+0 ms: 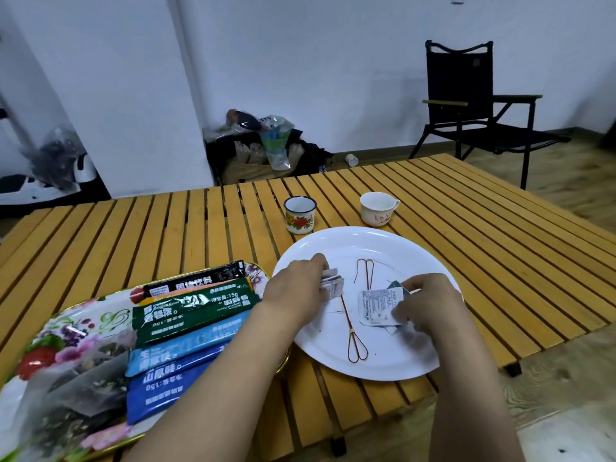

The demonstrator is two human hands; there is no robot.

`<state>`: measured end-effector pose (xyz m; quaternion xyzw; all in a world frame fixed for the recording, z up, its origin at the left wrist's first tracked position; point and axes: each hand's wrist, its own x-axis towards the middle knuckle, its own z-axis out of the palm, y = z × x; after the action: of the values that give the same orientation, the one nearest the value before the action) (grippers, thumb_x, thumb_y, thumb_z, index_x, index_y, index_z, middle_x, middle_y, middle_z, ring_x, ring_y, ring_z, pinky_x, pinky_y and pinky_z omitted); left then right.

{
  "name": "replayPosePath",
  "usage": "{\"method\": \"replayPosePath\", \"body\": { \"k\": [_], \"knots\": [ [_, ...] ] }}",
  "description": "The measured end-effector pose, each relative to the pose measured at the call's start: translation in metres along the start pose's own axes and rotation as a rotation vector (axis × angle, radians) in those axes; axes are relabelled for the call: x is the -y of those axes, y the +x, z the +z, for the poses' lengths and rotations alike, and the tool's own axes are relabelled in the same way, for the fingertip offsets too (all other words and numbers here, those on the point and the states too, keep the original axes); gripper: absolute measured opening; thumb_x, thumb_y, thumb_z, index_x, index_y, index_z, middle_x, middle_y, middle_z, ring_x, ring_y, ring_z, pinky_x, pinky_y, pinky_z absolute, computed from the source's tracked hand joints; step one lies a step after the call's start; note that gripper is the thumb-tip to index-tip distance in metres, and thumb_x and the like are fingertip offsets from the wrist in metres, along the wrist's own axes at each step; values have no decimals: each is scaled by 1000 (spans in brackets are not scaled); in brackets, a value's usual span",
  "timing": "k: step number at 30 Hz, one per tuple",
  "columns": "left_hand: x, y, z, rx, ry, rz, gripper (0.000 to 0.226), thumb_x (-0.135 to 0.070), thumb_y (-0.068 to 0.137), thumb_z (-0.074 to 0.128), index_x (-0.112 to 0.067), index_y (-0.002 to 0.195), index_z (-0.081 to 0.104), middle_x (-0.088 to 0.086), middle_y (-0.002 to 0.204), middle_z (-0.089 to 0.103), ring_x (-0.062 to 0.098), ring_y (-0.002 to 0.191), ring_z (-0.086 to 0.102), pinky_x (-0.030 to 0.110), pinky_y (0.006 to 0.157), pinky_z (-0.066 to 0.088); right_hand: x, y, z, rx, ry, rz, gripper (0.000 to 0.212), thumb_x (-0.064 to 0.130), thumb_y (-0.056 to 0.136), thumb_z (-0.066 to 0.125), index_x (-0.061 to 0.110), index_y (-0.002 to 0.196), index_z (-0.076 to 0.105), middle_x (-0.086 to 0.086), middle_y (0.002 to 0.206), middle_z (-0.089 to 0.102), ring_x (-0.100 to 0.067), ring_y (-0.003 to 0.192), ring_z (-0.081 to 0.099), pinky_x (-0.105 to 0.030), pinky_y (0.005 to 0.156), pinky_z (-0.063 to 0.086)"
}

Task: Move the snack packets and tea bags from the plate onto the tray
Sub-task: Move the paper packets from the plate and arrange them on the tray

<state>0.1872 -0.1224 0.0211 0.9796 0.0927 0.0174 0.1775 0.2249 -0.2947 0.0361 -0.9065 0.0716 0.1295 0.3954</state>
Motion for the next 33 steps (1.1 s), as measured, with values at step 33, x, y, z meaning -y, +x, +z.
{"method": "replayPosePath", "body": {
  "k": [33],
  "knots": [
    [24,-3,-3,43,-187,58,41,-40,65,82,-25,93,55,-1,97,63,23,90,57,44,75,52,5,5,36,15,202,-264,24,-1,70,75,20,64,65,-1,65,60,-17,64,53,-23,52,37]
  ]
}}
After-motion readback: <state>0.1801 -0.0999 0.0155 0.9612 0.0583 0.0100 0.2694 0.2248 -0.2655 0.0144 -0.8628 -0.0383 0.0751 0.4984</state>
